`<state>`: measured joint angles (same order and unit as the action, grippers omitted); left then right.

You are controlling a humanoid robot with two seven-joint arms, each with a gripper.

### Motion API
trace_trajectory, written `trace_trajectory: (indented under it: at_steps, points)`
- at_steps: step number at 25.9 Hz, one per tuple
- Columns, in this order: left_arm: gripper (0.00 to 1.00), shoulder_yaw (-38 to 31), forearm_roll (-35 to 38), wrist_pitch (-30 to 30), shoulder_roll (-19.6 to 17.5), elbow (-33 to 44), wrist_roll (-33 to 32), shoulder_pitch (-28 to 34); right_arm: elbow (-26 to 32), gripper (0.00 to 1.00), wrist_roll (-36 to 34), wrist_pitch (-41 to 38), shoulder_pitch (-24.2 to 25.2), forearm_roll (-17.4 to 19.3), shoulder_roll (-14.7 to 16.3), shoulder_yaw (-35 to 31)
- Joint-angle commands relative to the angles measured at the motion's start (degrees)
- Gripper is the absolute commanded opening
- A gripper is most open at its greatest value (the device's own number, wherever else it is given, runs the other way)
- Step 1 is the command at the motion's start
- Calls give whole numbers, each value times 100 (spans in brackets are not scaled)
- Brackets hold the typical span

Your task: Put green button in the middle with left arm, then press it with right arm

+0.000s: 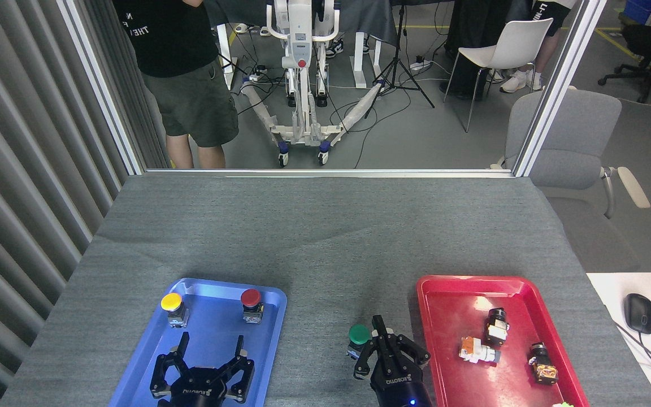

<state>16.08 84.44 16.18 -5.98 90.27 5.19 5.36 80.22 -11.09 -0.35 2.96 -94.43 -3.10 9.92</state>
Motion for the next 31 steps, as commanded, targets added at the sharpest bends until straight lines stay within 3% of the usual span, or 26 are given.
trace_trajectory:
  at_steps: [1,4,8,13,17,31]
  points:
    - [99,0,2,0,0,0,-1,0,354,77,-7,-44,240,22,28,-236]
    - [99,0,-7,0,-9,0,-1,0,644,98,-7,-220,469,22,187,-499]
    - [99,0,-7,8,-9,0,-1,0,960,99,2,-862,820,22,204,-1141]
    - [99,-9,-16,26,0,0,-1,0,1004,99,2,-950,987,162,231,-1448]
    - [99,-114,-24,0,0,0,-1,17,1013,99,2,-950,1040,470,433,-1484]
    - [99,-105,-24,-9,9,167,-1,44,1119,100,19,-915,1093,479,670,-1677]
